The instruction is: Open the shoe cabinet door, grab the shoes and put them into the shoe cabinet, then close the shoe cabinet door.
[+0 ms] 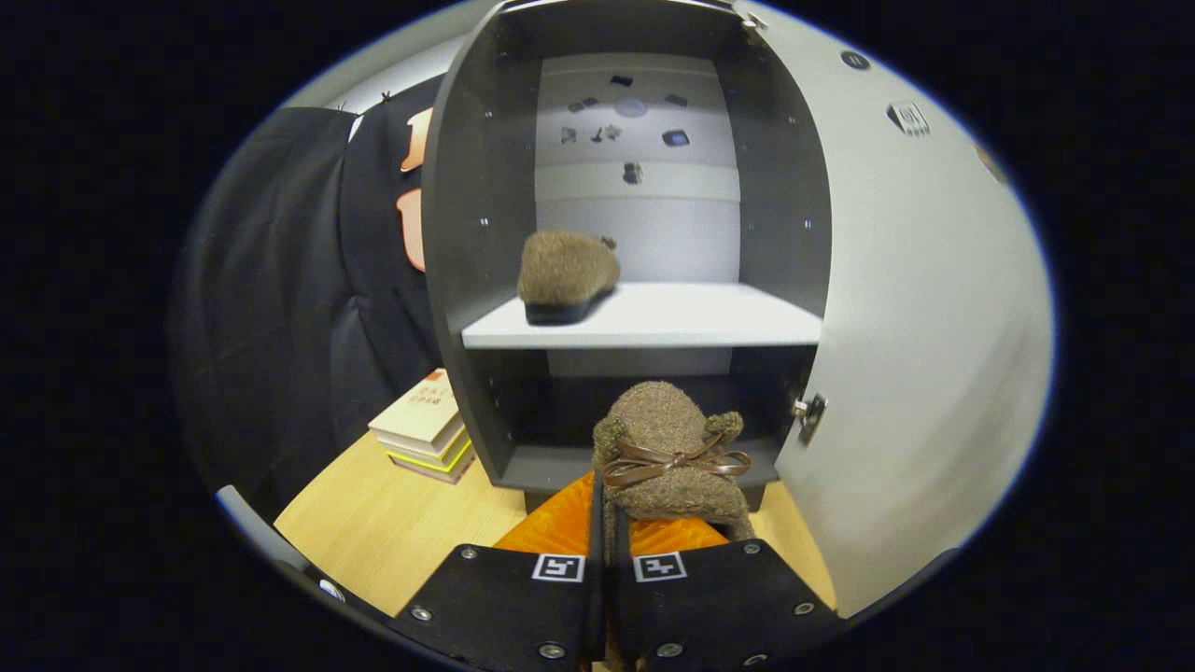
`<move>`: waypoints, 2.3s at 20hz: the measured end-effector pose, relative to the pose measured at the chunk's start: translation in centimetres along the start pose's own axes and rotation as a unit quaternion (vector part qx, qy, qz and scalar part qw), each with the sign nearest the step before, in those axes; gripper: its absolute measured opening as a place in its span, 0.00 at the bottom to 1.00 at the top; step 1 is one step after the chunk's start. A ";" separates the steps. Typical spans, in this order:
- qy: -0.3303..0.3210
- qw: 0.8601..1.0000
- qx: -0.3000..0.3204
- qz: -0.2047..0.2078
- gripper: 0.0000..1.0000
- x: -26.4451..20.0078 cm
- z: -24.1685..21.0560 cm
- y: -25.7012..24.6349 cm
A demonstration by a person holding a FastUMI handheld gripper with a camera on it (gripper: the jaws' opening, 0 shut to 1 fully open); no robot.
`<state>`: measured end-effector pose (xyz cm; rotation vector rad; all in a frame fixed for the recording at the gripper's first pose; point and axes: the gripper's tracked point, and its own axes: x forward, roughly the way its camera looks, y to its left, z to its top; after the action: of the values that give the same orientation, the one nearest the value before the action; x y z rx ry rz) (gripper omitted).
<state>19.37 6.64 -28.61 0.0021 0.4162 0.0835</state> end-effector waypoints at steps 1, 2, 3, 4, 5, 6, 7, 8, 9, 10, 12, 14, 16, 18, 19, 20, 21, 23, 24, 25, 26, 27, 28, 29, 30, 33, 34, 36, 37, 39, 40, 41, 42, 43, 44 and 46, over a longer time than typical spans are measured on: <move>-0.009 1.000 -0.006 0.000 0.05 -0.2 1.6 0.4; -0.020 1.000 -0.012 -0.003 0.05 -0.6 3.3 0.5; -0.033 0.999 -0.018 -0.010 0.05 -0.7 4.8 0.4; -0.044 0.999 -0.022 -0.019 0.05 -0.8 6.2 0.2; -0.051 0.998 -0.021 -0.026 0.05 -0.9 7.2 0.2; -0.055 0.998 -0.018 -0.032 0.05 -0.8 8.2 0.1; -0.057 0.998 -0.014 -0.035 0.05 -0.7 8.8 -0.1; -0.060 0.997 -0.015 -0.038 0.05 -0.6 9.5 -0.3; -0.062 0.997 -0.020 -0.043 0.05 -0.3 9.8 -0.8; -0.061 0.997 -0.024 -0.048 0.05 0.0 10.2 -1.3; -0.064 0.996 -0.028 -0.053 0.05 1.0 11.2 -2.3; -0.055 0.997 -0.023 -0.057 0.05 2.5 11.7 -3.3; -0.055 0.997 -0.014 -0.057 0.05 4.3 12.6 -4.2; -0.048 0.997 -0.011 -0.057 0.05 6.4 12.8 -5.1; -0.043 0.998 -0.011 -0.054 0.05 7.6 13.1 -5.4; -0.041 0.998 -0.009 -0.048 0.05 8.9 13.5 -5.7; -0.038 0.998 -0.005 -0.043 0.05 10.2 14.0 -5.9; -0.031 0.999 0.005 -0.035 0.05 13.0 14.9 -6.3; -0.030 0.999 0.006 -0.028 0.05 14.2 15.4 -6.2; -0.028 0.999 0.005 -0.021 0.05 15.4 15.8 -6.2; -0.028 0.999 0.004 -0.014 0.05 16.6 16.2 -6.0; -0.028 1.000 0.005 -0.008 0.05 17.8 16.4 -5.8; -0.025 1.000 0.006 0.000 0.05 18.9 16.4 -5.5; -0.022 1.000 0.003 0.004 0.05 20.0 16.4 -5.3; -0.021 1.000 -0.004 0.002 0.05 20.9 16.3 -5.4; -0.016 1.000 -0.009 -0.002 0.06 22.8 15.8 -5.7; -0.014 1.000 -0.009 -0.006 0.08 23.0 15.7 -5.8; -0.005 1.000 -0.009 -0.017 0.14 23.5 15.4 -5.9; 0.003 1.000 -0.012 -0.013 0.16 23.3 15.2 -5.5; 0.020 1.000 -0.021 -0.002 0.23 23.0 14.9 -4.9; 0.022 1.000 -0.016 0.000 0.36 22.6 15.1 -4.8; 0.022 1.000 -0.003 0.001 0.44 22.2 15.5 -4.6; 0.026 1.000 0.011 -0.001 0.51 21.9 15.6 -4.7; 0.029 0.999 0.023 0.000 0.57 21.4 15.6 -4.7; 0.033 0.999 0.033 0.001 0.59 20.9 15.7 -4.7; 0.034 0.998 0.047 0.000 0.62 19.7 16.1 -4.6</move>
<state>44.14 3.94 -21.93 0.0927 0.4882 0.0630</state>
